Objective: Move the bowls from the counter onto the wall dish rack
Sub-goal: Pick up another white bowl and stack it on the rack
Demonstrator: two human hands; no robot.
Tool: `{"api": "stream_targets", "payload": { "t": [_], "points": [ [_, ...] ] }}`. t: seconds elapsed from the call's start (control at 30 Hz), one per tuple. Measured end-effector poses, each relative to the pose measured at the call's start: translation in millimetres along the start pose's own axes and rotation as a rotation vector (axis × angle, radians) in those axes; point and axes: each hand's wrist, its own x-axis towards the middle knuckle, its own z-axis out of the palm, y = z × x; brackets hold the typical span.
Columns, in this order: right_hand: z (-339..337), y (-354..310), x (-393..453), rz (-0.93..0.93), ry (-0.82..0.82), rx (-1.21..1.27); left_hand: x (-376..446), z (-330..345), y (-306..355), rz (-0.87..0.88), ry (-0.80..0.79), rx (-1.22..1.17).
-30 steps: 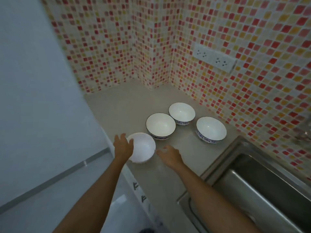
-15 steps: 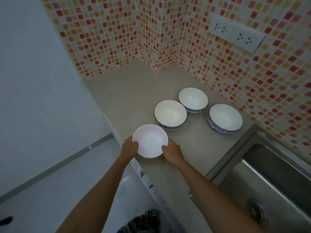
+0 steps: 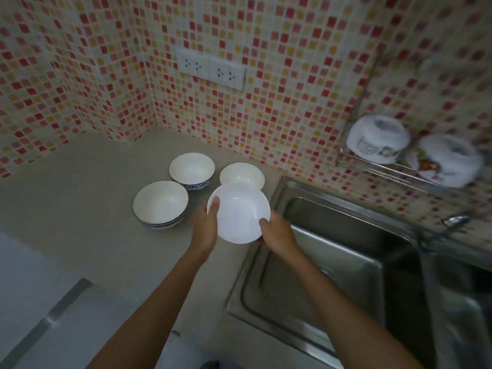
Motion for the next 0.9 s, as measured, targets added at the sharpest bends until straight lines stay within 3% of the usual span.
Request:
{"api": "stream_targets", "payload": {
  "t": [0.2, 0.37, 0.5, 0.57, 0.67, 0.77, 0.9],
  "points": [
    [-96, 14, -19, -0.057, 0.259, 0.077, -12, 98, 40, -0.006, -0.239, -0.120],
    [-170, 6, -39, -0.214, 0.457, 0.102, -17, 152, 73, 0.023, -0.326, -0.093],
    [-227, 2, -52, -0.311, 0.720, 0.019, -18, 183, 105, 0.103, -0.384, -0.097],
    [-249, 3, -55, -0.321, 0.791, -0.034, -30, 199, 127, 0.248, -0.425, -0.069],
    [-268, 10, -53, -0.352, 0.846, -0.094, -33, 222, 141, 0.403, -0.455, 0.005],
    [-277, 18, -47, -0.402, 0.859, -0.211, -40, 235, 147, 0.465, -0.383, 0.056],
    [-290, 34, -26, -0.322, 0.772, -0.514, -55, 252, 157, 0.552, -0.379, 0.099]
  ]
}}
